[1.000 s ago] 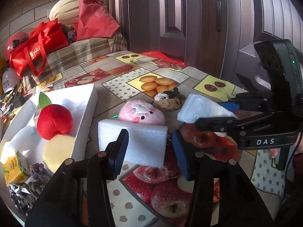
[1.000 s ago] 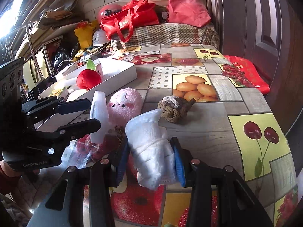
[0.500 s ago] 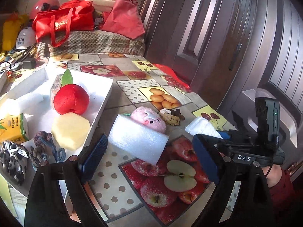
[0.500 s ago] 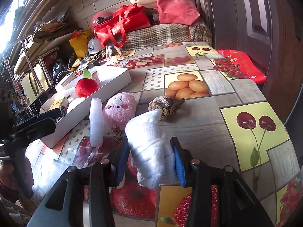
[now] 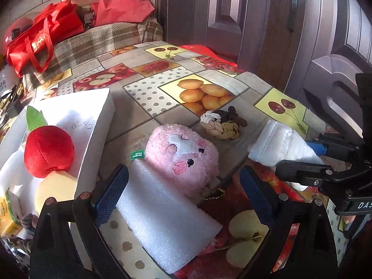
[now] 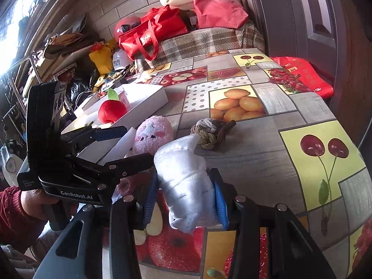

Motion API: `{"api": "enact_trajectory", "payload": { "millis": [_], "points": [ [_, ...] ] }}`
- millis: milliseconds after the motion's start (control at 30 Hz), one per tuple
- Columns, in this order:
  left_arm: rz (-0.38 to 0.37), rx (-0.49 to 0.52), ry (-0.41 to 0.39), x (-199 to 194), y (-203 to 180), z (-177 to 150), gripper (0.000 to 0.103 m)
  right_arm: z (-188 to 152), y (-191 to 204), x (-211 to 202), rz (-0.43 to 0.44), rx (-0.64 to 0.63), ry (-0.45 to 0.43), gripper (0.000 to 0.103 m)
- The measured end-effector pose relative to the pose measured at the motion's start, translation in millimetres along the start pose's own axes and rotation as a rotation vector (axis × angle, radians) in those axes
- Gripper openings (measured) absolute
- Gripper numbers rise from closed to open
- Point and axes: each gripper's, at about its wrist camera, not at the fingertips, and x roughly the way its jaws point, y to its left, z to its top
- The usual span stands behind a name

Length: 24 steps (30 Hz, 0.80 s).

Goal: Organize soft objects
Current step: 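Grasp the white foam sheet with the left gripper while the right grasps the white sock cloth, then carry the foam sheet and white cloth over the white tray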

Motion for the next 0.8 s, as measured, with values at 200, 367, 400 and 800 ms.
{"api": "enact_trajectory", "payload": {
  "millis": [200,367,400,800],
  "points": [
    [-0.054,0.059,0.029,-8.1,-15.7,-17.3,0.088,0.7,-3.8,0.8,-0.013,0.027,0.0,0.044],
    [-0.089,0.069,0.011,-36.3,-20.4,-37.4,0.074,0.9,-3.9,2.4,-0.021,0.026,0.011,0.045],
    [-0.079,0.056,-0.001,-42.5,-19.1,-41.1,0.075,0.9,-3.7,2.2,-0.021,0.025,0.01,0.045],
    [0.074,-0.099,0.095,-34.0,-16.7,-48.8,0.08,0.7,-5.9,0.0,-0.017,0.032,0.002,0.046]
  ]
}}
